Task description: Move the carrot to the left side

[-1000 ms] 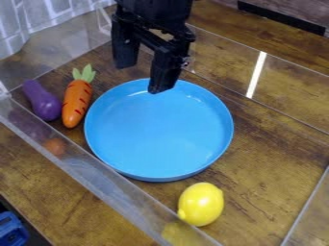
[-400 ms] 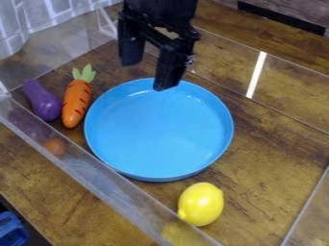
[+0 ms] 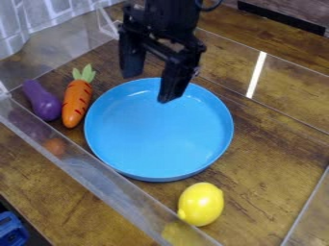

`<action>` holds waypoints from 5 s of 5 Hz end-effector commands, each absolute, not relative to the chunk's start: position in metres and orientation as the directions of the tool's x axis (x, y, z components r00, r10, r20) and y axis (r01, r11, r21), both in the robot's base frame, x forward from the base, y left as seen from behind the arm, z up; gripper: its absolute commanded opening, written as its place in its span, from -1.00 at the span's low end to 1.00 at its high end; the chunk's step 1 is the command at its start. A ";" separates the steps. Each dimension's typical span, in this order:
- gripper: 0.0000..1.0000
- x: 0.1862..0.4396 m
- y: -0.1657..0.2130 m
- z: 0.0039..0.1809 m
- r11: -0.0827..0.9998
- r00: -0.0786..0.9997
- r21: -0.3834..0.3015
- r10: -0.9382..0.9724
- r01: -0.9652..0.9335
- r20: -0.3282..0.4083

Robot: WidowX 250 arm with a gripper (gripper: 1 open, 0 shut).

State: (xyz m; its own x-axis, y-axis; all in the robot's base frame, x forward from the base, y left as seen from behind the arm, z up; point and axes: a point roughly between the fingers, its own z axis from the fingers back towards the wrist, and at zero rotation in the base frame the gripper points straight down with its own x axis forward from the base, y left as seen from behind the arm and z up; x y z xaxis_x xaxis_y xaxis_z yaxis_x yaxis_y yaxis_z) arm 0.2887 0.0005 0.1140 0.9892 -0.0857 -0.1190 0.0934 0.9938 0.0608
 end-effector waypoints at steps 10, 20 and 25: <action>1.00 0.274 0.146 0.095 0.995 0.995 0.044 0.085 -0.087 0.055; 1.00 0.310 0.142 0.036 0.998 0.991 -0.042 0.060 -0.056 0.117; 1.00 0.310 0.150 0.055 0.992 0.986 -0.044 0.125 -0.121 0.112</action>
State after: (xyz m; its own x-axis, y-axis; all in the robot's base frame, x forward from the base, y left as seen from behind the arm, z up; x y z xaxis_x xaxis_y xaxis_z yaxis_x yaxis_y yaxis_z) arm 0.3025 0.1413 0.0346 0.9919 0.1179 0.0465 -0.1146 0.9910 -0.0694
